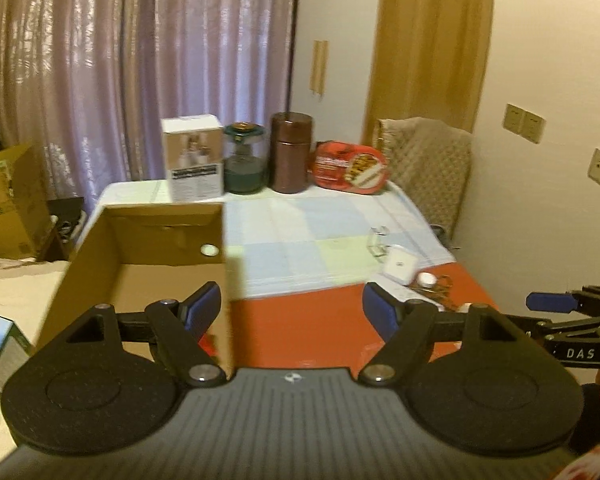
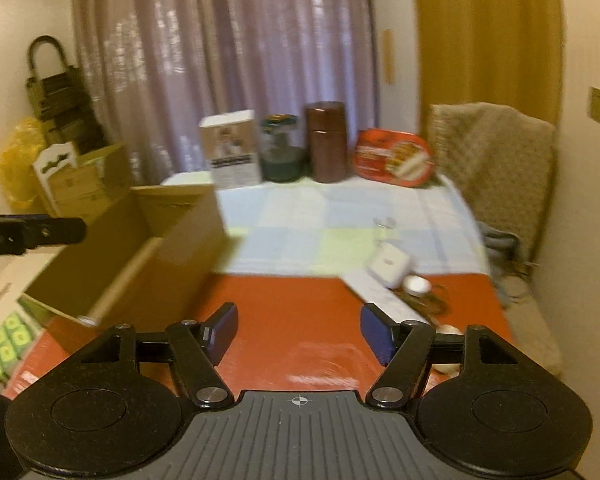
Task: Organize rigid objects
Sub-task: 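Move both tools back over the table toward the remaining items, then grasp the white plug adapter with the right gripper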
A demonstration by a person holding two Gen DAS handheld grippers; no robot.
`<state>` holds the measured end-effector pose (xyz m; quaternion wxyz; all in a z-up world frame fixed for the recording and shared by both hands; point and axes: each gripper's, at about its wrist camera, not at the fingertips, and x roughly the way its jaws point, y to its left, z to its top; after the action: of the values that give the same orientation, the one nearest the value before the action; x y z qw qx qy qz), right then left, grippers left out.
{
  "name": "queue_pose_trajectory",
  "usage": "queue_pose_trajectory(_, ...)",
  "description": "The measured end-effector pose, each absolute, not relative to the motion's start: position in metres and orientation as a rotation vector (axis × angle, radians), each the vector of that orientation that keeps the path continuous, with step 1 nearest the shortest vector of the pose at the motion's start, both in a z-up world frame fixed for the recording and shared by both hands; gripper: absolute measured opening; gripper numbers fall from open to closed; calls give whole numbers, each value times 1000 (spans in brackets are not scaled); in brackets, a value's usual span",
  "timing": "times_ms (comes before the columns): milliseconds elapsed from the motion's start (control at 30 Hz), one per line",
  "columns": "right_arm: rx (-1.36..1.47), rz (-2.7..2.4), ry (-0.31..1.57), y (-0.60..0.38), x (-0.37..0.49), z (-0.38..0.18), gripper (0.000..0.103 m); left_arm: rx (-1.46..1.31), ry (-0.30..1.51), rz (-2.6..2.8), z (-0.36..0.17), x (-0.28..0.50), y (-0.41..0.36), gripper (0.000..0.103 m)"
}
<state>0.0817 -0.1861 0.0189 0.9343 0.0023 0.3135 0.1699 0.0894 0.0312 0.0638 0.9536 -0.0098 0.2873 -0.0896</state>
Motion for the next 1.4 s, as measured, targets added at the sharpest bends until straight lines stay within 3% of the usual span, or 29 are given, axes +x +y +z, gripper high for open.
queue_pose_trajectory(600, -42, 221, 679, -270, 94, -24, 66, 8, 677, -237, 14, 120, -51, 75)
queue_pose_trajectory(1200, -106, 253, 780, -283, 182, -94, 66, 1, 751, -231, -53, 183, -85, 75)
queue_pose_trajectory(1400, -274, 243, 776, -271, 201, -128, 66, -2, 784, -241, -77, 200, -89, 75)
